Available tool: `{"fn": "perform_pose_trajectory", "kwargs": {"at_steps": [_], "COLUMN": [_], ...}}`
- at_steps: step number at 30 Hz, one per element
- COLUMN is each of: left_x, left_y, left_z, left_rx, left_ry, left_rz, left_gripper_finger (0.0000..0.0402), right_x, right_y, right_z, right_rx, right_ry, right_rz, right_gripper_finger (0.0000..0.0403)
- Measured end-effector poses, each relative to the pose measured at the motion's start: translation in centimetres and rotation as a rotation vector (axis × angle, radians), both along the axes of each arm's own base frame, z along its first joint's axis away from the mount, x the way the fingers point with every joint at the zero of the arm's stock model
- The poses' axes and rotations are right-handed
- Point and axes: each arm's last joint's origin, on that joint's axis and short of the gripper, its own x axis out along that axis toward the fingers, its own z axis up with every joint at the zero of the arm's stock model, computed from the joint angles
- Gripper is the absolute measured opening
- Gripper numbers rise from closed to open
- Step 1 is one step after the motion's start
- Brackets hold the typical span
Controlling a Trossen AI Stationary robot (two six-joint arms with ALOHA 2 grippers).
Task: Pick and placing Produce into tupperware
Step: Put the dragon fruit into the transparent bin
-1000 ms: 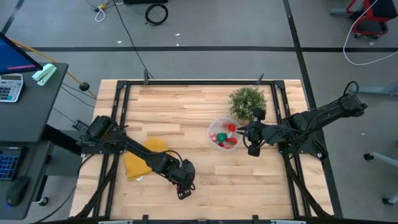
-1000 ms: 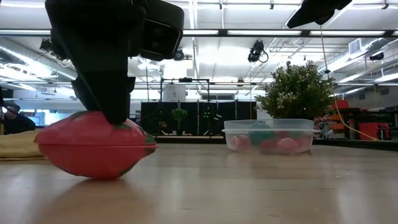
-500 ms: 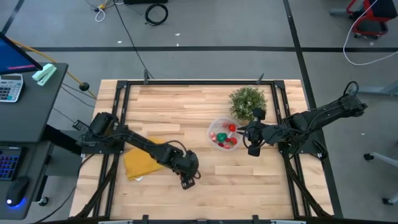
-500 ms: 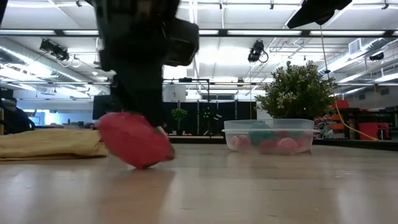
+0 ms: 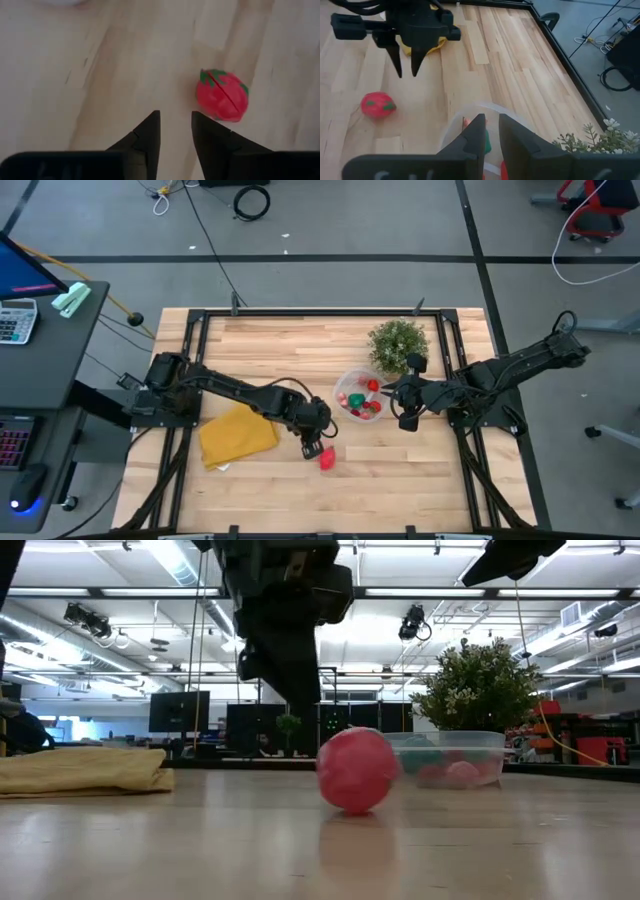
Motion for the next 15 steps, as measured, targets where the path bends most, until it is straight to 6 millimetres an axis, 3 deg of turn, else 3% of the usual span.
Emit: {"fn": "perform_pose_trajectory", "kwargs": {"at_steps": [5, 10, 15], "left_x": [0.4, 1.0, 0.5], "left_y": [-1.0, -2.1, -2.8], "left_z": [0.3, 0.9, 0.7], "left_rx": [-0.126, -0.158, -0.122], "left_ry": [-0.046, -0.137, -0.119], "left_rz": [-0.066, -0.092, -0.148], "left_gripper_finger": [0.0122, 0.0167, 0.0208], "right_x": [0.0, 0.0, 0.0], "right_y": [0.0, 0.0, 0.0], "right_z": [0.0, 0.0, 0.0], "right_rx": [-0.006, -0.007, -0.007], "right_ry": [0.006, 0.007, 0.007], "right_rz": [0.002, 0.003, 0.004], "right_gripper_finger": [0.0061, 0.0061, 0.0061]}}
